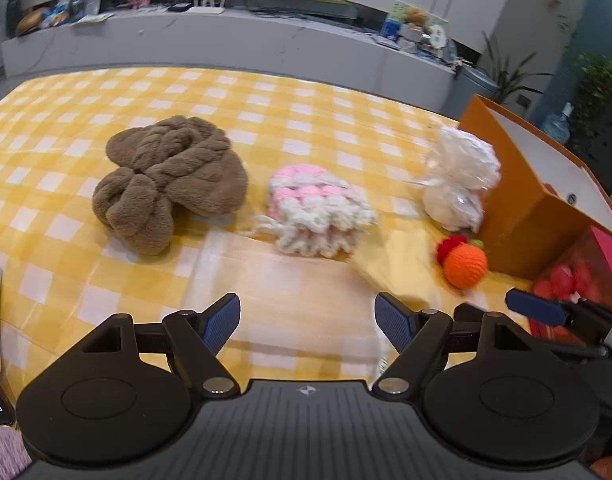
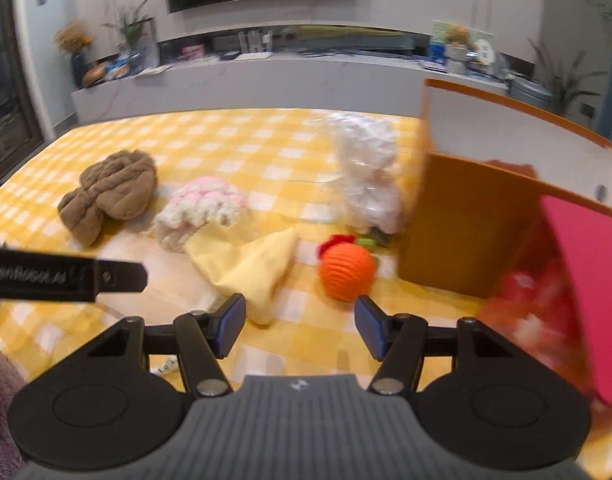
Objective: Organize soft objects
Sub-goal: 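Move both tools back toward the remaining soft items on the table, then grasp the yellow cloth with the right tool while the left tool grasps the white mesh bag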
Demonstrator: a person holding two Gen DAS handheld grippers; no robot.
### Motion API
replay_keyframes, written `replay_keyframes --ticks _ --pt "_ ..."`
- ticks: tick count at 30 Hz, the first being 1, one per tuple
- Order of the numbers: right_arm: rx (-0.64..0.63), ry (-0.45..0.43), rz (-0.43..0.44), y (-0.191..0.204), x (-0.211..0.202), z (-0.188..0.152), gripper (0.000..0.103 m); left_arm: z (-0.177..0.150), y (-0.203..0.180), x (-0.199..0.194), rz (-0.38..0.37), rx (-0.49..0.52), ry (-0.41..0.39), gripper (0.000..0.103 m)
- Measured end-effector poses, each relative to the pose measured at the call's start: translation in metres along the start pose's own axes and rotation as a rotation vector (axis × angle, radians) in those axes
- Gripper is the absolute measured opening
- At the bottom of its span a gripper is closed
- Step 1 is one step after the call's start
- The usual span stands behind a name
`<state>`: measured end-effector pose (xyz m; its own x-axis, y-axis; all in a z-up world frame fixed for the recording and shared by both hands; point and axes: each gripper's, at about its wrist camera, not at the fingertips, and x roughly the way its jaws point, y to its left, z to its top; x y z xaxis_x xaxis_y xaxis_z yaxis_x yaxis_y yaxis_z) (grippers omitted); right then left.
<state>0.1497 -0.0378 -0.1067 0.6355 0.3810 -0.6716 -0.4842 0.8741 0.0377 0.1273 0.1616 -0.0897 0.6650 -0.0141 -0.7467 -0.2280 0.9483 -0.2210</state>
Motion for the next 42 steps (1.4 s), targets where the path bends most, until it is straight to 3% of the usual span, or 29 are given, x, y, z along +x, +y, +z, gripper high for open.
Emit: replay_keyframes --ticks 7,10,13,17,19,21,23,29,33,40,42 --pt "-0.055 0.025 0.082 0.02 0.034 0.011 0.061 0.02 0.015 0.023 0.063 -0.051 0.021 0.091" --pt "-0.07 0.046 0.081 0.025 0.05 0.014 0.077 0.02 0.019 0.033 0.098 -0.065 0.026 0.091" --pt "-0.053 0.058 0.092 0.025 0.062 0.016 0.078 0.02 0.024 0.04 0.071 -0.093 0.056 0.091" --pt "-0.053 0.068 0.103 0.026 0.072 0.016 0.064 0.018 0.026 0.046 0.071 -0.112 0.064 0.094" --pt "-0.06 0.058 0.105 0.026 0.073 0.016 0.052 0.017 0.024 0.046 0.071 -0.1 0.065 0.095" --pt "-0.059 0.056 0.11 0.026 0.072 0.016 0.02 0.017 0.022 0.046 0.063 -0.09 0.068 0.095" --pt "-0.044 0.066 0.137 0.025 0.069 0.015 0.01 0.017 0.021 0.046 0.038 -0.087 0.073 0.095" --pt "0.047 0.083 0.182 0.015 0.055 0.002 0.009 0.013 0.021 0.045 -0.09 -0.115 0.089 0.094" --pt "0.111 0.074 0.191 0.008 0.047 -0.009 0.009 0.009 0.011 0.046 -0.156 -0.062 0.108 0.09" --pt "0.122 0.061 0.188 0.006 0.041 -0.015 0.01 0.005 0.0 0.045 -0.177 -0.021 0.107 0.086" --pt "0.13 0.062 0.188 0.006 0.041 -0.015 0.01 0.003 -0.007 0.045 -0.16 0.017 0.103 0.08"
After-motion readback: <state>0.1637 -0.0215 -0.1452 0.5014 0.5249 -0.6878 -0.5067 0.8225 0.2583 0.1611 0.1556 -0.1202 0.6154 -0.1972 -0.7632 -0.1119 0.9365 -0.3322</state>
